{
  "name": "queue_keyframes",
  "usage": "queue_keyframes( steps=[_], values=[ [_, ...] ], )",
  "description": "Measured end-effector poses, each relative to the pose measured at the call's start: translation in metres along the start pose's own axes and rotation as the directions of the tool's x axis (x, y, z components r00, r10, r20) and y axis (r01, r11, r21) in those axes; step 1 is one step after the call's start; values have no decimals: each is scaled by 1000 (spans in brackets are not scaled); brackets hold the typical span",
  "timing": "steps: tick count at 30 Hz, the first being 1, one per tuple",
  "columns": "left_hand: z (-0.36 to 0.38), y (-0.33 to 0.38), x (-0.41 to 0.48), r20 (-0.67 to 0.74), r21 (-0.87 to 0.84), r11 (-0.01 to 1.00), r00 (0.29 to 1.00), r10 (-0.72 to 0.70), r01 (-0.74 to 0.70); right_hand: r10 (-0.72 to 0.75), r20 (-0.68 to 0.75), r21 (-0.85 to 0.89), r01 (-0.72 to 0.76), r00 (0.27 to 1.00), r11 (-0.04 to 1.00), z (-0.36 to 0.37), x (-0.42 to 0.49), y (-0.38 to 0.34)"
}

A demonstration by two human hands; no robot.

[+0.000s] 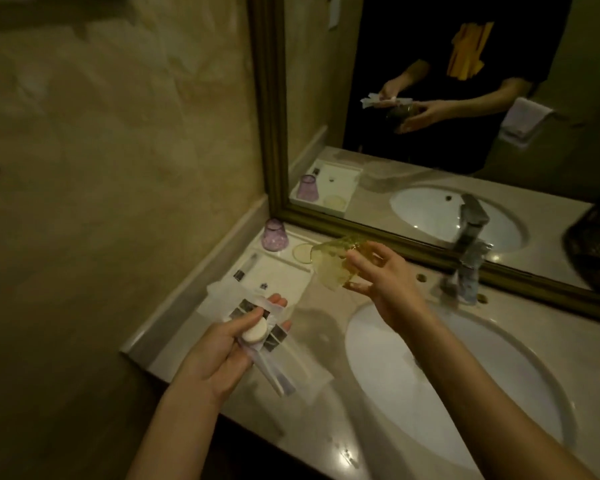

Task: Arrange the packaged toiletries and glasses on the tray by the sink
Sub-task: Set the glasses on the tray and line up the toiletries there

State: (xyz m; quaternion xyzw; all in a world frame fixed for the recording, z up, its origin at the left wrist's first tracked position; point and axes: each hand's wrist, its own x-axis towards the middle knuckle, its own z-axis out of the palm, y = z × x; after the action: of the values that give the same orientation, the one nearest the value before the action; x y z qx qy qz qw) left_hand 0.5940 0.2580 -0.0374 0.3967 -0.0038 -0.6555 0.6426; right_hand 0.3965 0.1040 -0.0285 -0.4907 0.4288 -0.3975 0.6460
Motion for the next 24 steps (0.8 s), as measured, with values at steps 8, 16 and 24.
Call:
queue_keyframes(
  steps=[8, 16, 24],
  values=[
    [7, 34, 51, -65, -3, 1000, 998, -6, 5, -209, -72, -629, 118, 975, 768, 25, 144, 64],
    [11, 52, 102, -73, 60, 997, 996, -51, 55, -110, -88, -672, 23, 990, 740, 41, 246, 113],
    [-3, 67, 137, -74, 59, 993, 992, -100, 105, 6, -114, -691, -83, 993, 718, 64, 277, 140]
  ],
)
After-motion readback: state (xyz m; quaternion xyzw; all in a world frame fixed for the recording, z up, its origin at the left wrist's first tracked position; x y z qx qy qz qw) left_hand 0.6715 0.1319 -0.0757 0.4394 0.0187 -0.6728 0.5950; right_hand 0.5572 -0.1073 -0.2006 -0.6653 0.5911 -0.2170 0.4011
